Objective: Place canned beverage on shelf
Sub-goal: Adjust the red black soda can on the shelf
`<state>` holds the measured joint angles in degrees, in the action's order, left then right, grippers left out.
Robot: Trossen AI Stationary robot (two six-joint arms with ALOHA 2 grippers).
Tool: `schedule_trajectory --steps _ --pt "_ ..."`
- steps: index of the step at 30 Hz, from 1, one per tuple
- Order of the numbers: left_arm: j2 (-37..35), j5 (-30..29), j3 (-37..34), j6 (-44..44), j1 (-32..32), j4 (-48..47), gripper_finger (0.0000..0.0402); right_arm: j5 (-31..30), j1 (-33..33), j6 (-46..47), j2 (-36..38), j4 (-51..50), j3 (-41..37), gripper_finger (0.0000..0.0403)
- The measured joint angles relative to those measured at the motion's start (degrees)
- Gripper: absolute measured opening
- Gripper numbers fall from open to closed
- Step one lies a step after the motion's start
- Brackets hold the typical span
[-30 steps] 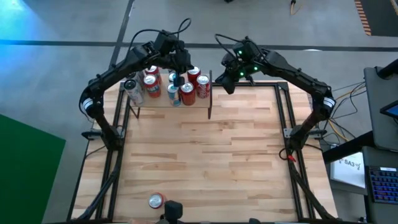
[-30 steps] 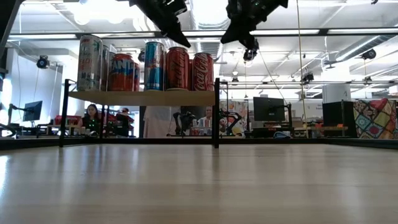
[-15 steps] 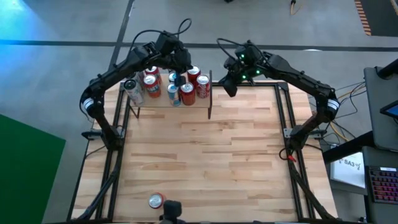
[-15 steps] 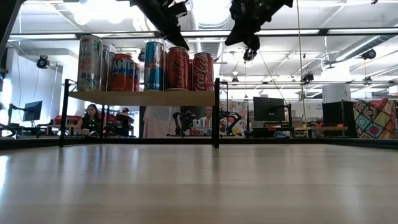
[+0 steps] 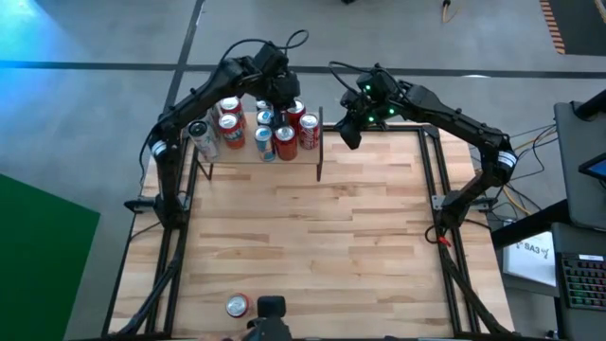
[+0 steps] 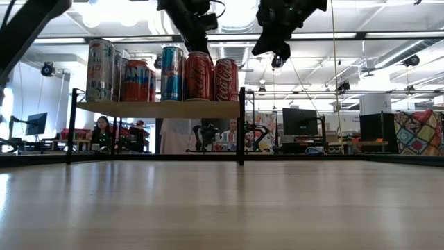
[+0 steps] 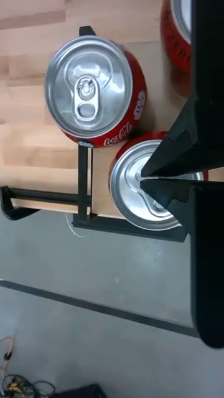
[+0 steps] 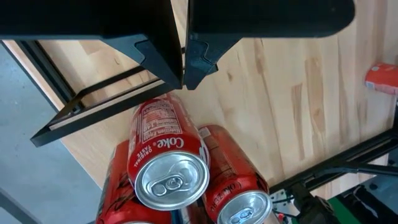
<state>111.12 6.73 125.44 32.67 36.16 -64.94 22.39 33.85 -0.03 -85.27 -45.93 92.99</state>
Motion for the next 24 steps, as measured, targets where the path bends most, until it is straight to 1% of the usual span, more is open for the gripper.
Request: schedule_trajectory --steps 4,7,24 --pt "2.12 0.05 3.19 0.19 0.0 -2.7 0.0 0.0 0.0 0.0 0.0 0.0 0.0 0.0009" --pt "2.72 0.08 4.31 0.42 0.0 -3.63 0.0 0.0 0.0 0.0 0.0 -0.02 0.0 0.0009" --pt "2.42 0.1 4.18 0.64 -0.11 -5.73 0.0 0.0 -0.09 -0.02 0.0 -0.02 -0.02 0.0009"
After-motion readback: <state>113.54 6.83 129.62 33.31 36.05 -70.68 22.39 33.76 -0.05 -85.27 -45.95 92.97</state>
